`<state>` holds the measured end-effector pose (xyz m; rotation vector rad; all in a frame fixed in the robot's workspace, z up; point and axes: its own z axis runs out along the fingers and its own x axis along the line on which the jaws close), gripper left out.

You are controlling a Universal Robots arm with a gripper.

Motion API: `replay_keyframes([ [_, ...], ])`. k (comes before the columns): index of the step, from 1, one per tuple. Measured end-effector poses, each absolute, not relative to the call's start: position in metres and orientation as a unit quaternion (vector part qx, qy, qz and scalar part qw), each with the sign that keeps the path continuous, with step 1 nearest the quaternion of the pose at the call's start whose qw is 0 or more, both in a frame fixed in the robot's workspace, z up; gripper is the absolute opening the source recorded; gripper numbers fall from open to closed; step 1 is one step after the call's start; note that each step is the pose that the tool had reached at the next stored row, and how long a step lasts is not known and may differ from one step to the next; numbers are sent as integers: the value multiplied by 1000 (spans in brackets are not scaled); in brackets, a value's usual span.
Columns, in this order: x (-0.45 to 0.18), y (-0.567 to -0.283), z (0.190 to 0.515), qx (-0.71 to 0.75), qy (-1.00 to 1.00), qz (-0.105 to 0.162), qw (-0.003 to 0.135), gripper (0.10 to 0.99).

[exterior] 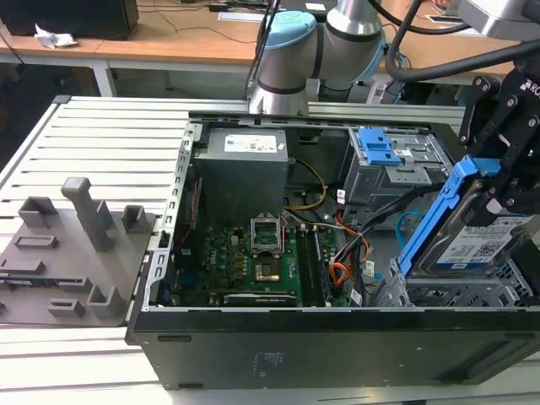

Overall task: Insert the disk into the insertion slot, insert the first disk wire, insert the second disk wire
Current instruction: 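Insert the disk into the insertion slot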

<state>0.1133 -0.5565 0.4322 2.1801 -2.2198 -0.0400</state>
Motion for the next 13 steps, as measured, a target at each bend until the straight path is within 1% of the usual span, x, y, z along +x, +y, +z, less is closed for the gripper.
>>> replay_keyframes([
  [13,113,-556,404,701,-713,-13,15,365],
])
